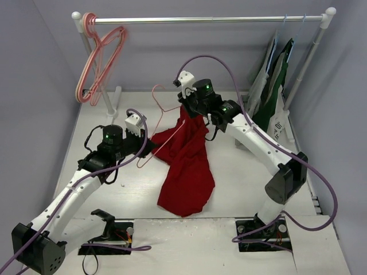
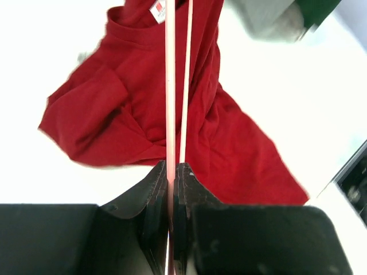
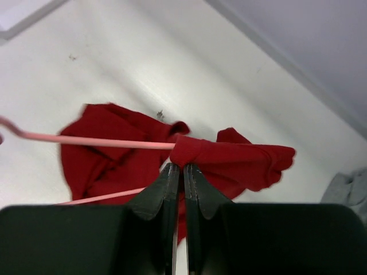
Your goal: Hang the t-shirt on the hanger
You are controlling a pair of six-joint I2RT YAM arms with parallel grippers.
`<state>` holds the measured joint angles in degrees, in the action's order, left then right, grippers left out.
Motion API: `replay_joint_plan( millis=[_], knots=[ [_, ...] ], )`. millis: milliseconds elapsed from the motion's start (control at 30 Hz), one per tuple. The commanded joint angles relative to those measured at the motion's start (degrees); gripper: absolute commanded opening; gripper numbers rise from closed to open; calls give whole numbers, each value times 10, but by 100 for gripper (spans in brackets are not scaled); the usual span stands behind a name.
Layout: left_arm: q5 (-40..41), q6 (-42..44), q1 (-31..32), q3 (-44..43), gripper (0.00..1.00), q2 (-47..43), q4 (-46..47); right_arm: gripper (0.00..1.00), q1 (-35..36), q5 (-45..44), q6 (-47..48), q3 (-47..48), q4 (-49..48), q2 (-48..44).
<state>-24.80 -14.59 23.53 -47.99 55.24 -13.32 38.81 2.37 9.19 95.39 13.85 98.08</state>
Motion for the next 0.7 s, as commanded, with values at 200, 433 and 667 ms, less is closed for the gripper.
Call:
replay_joint_plan(
  millis=[200, 433, 667],
  knots=[
    [-58, -61, 5, -71, 0, 16, 239, 0, -1, 43, 93, 60, -5, -76],
    [-92, -76, 24, -52, 0, 23, 297, 0, -44, 52, 100, 90, -1, -76],
    [-77, -68, 34, -47, 0, 17, 313, 0, -73, 87, 135, 196, 49, -45]
  ],
)
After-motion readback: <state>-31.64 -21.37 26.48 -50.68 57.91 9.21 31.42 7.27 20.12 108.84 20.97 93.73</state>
